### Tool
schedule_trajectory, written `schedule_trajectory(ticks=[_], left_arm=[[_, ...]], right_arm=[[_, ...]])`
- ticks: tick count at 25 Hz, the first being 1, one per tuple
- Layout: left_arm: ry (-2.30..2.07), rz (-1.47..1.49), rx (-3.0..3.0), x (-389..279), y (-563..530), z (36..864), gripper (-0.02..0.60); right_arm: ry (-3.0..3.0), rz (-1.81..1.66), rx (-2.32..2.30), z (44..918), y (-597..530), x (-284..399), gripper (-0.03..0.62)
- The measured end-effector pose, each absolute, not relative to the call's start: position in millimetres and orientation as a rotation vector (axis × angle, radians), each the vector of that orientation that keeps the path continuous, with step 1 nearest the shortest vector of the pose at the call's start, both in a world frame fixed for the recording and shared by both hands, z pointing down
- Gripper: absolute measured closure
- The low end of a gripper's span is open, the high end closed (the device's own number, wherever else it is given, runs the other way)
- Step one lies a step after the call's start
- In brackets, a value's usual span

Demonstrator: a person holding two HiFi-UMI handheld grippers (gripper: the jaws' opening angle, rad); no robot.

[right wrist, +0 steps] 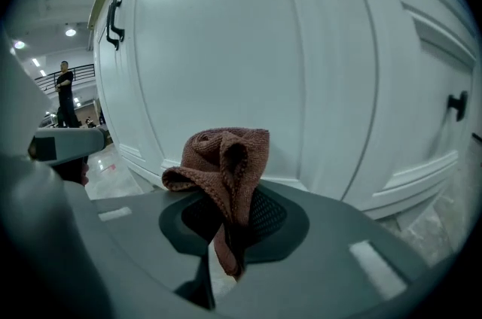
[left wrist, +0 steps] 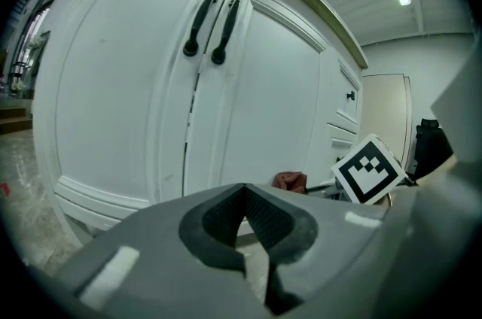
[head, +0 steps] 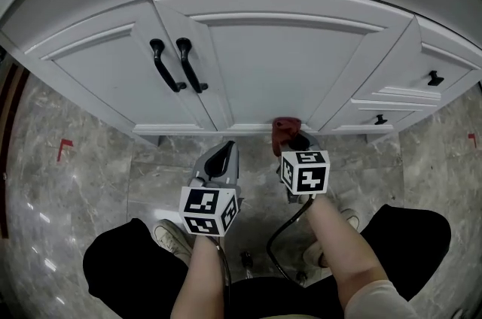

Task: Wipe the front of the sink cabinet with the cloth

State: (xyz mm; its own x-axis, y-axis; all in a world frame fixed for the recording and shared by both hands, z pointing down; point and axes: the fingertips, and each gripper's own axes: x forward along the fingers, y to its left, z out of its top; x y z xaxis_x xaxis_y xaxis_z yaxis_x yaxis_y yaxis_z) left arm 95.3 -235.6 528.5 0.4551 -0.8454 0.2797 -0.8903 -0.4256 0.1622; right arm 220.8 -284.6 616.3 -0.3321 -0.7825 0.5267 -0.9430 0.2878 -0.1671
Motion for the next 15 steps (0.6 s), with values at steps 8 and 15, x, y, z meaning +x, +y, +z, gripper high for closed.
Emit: schedule_trajectory(ticks=[8, 15], left_arm=[[-1.427, 0.244, 2.459, 125.9, -231.4, 529.8, 0.580], [-1.409, 0.237, 2.490, 137.7, -231.2, 517.3, 0.580]], right_arm=[[-2.115, 0.709, 1.696, 616.3, -278.0, 293.3, 0.511], [-2.032, 0.779, 1.787, 616.5, -267.6, 315.0, 0.514]])
